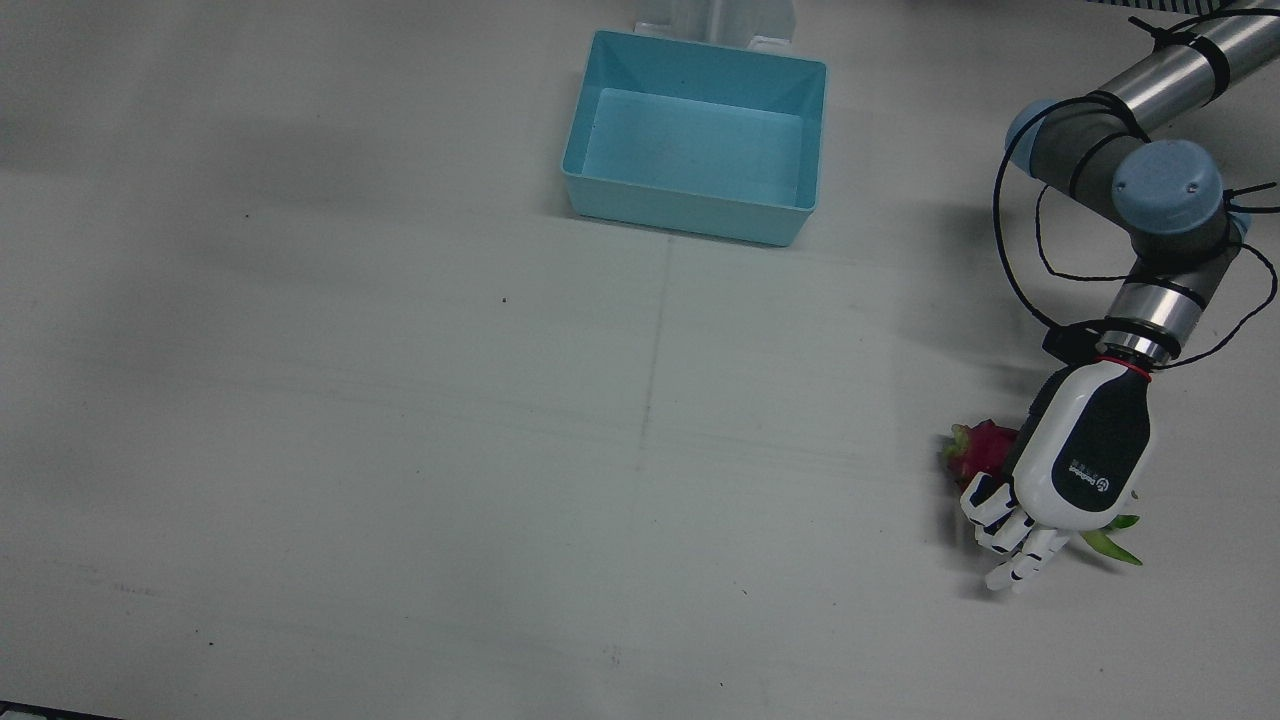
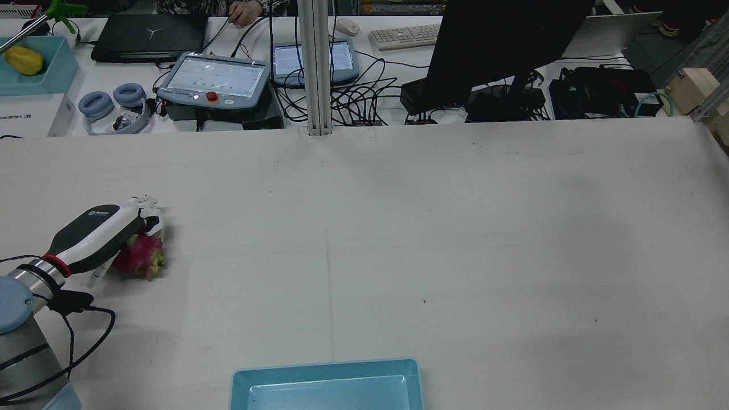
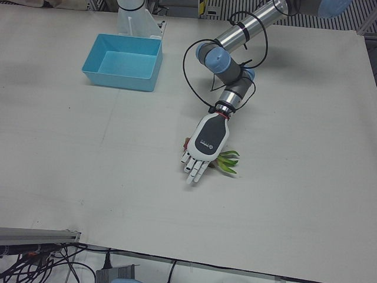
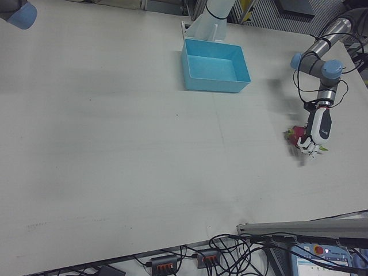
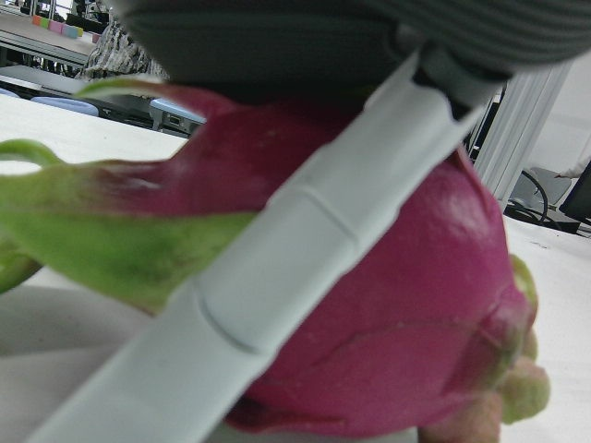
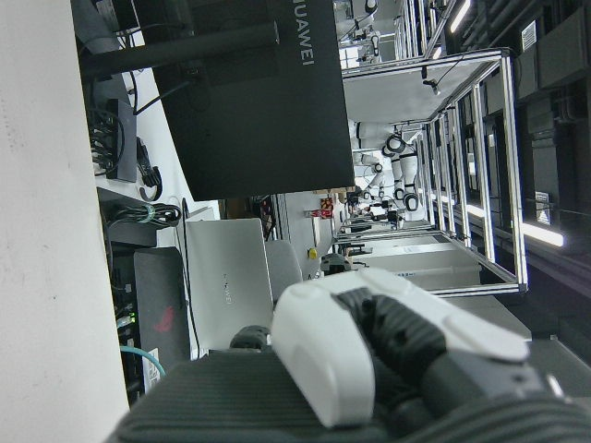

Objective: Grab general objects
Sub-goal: 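Close the left hand's fingers around the dragon fruit and lift it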

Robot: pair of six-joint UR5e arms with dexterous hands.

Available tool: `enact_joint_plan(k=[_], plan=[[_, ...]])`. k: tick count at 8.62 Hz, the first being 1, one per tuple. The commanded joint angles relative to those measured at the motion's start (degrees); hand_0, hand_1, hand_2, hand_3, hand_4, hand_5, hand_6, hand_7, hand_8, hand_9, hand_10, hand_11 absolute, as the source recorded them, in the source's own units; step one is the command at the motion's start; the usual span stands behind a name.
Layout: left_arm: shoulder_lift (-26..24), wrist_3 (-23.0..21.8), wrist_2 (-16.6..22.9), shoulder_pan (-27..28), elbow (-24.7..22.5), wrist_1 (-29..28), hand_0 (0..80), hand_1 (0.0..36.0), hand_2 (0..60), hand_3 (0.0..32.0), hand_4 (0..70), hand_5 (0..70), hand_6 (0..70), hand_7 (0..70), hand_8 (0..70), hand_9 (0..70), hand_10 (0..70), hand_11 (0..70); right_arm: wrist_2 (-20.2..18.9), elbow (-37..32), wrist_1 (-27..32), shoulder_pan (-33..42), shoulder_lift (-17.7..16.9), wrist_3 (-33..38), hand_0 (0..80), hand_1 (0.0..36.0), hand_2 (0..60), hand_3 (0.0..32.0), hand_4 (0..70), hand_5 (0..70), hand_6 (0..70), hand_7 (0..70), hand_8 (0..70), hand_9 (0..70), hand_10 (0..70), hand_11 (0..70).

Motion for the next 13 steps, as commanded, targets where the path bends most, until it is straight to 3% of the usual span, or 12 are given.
enact_joint_plan(k=[1,4,6,8,9,10,11,13], plan=[[-1.7,0.8,-1.4,0.1,0.2,2.3,80.0,36.0,60.0,0.0,70.0,70.0,70.0,70.0,70.0,70.0,70.0,70.0,0.0,0.0,0.0,0.0,0.0,0.0,0.0,0.0,0.0,0.0,0.0,0.0,0.0,0.0,0.0,0.0,0.0,0.0],[-2.7,0.6,-1.4,2.2,-0.1,3.5,80.0,36.0,60.0,0.0,70.0,70.0,70.0,70.0,70.0,70.0,70.0,70.0,0.0,0.1,0.0,0.0,0.0,0.0,0.0,0.0,0.0,0.0,0.0,0.0,0.0,0.0,0.0,0.0,0.0,0.0],[-2.6,-0.5,0.5,2.1,-4.5,3.4,80.0,36.0,60.0,0.0,70.0,70.0,70.0,70.0,70.0,70.0,70.0,70.0,0.0,0.1,0.0,0.1,0.0,0.0,0.0,0.0,0.0,0.0,0.0,0.0,0.0,0.0,0.0,0.0,0.0,0.0],[-2.8,-1.2,12.0,-0.8,-11.0,4.2,80.0,36.0,60.0,0.0,70.0,70.0,70.0,70.0,70.0,70.0,70.0,70.0,0.0,0.1,0.0,0.1,0.0,0.0,0.0,0.0,0.0,0.0,0.0,0.0,0.0,0.0,0.0,0.0,0.0,0.0],[-2.8,-2.9,19.8,-4.6,-11.4,2.3,80.0,36.0,60.0,0.0,70.0,70.0,70.0,70.0,70.0,70.0,70.0,70.0,0.0,0.1,0.0,0.0,0.0,0.0,0.0,0.0,0.0,0.0,0.0,0.0,0.0,0.0,0.0,0.0,0.0,0.0],[-2.7,-7.5,28.1,-7.0,-11.5,-3.9,80.0,36.0,60.0,0.0,70.0,70.0,70.0,70.0,70.0,70.0,70.0,70.0,0.0,0.1,0.0,0.0,0.0,0.0,0.0,0.0,0.0,0.0,0.0,0.0,0.0,0.0,0.0,0.0,0.0,0.0],[-2.7,-11.3,32.7,-8.2,-11.8,-8.9,80.0,36.0,60.0,0.0,70.0,70.0,70.0,70.0,70.0,70.0,70.0,70.0,0.0,0.1,0.0,0.1,0.0,0.0,0.0,0.0,0.0,0.0,0.0,0.0,0.0,0.0,0.0,0.0,0.0,0.0],[-2.4,-15.9,36.8,-6.9,-14.7,-13.2,80.0,36.0,60.0,0.0,70.0,70.0,70.0,70.0,70.0,70.0,70.0,70.0,0.0,0.1,0.0,0.1,0.0,0.0,0.0,0.0,0.0,0.0,0.0,0.0,0.0,0.0,0.0,0.0,0.0,0.0]])
